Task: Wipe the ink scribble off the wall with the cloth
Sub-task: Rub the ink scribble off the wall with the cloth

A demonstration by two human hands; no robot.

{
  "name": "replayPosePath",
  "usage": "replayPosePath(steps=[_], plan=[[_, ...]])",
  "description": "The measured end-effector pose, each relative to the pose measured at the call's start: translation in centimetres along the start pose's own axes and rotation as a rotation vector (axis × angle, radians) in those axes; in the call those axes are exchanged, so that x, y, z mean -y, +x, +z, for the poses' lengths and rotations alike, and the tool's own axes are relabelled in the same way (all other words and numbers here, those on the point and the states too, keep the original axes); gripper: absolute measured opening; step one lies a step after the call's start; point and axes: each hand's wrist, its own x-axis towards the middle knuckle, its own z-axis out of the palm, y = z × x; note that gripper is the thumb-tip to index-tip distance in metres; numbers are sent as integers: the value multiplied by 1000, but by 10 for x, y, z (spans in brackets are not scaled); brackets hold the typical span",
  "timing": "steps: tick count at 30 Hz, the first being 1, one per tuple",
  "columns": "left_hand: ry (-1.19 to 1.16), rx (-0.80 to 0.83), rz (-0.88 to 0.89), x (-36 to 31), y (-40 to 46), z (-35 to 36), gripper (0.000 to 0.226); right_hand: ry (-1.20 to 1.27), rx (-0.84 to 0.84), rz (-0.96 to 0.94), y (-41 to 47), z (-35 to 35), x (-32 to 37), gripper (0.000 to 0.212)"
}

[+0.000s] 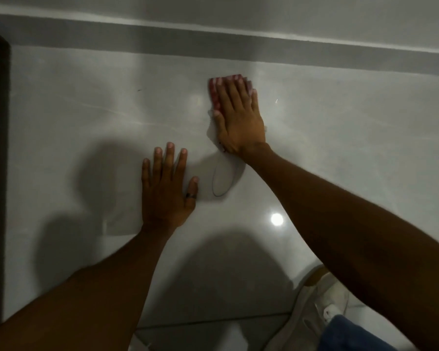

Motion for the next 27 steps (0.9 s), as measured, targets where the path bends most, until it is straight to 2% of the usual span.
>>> replayPosePath(steps=[4, 5, 8, 9, 12, 13, 14, 16, 17, 20, 21, 22, 24, 25, 26, 27], plan=[[-10, -13, -5, -1, 0, 0, 72, -37, 41, -190, -1, -4, -25, 64], [-14, -11, -3, -1, 0, 1, 72, -41, 35, -200, 1, -6, -32, 64], [-19, -3, -3, -1, 1, 1, 72, -25, -5, -55, 7, -14, -39, 66], [-18, -11, -4, -1, 1, 2, 72, -42, 20, -93, 9, -15, -38, 68], [-42, -41, 0, 1, -2, 3, 71, -147, 163, -468, 9, -16, -46, 71], [-46, -42, 1, 0, -3, 3, 71, -160, 179, -515, 11, -20, -54, 71], [-47, -42, 2, -1, -2, 3, 71, -148, 163, -456, 11, -25, -57, 71], [-40, -39, -1, 0, -1, 2, 71, -76, 70, -202, 5, -28, -49, 73], [-33, -34, -1, 1, -1, 2, 71, -68, 60, -198, 1, -23, -41, 72], [-30, -22, 1, 0, -1, 1, 71, -173, 187, -622, -8, -10, -38, 67], [-32, -20, 0, -1, -1, 0, 71, -179, 186, -674, -5, -11, -42, 66], [-37, -18, 0, -1, -1, 0, 71, -160, 150, -598, -2, -14, -42, 66], [-31, -9, -6, 0, 1, 0, 71, -63, 39, -212, 2, -19, -33, 65], [-26, -3, -8, 1, 1, 0, 71, -46, 17, -129, 2, -16, -27, 66], [-27, -6, -5, 1, 0, 0, 71, -77, 23, -180, -1, -13, -22, 66], [-30, -17, 1, 1, 0, 2, 71, -122, 52, -331, -4, -10, -25, 66]])
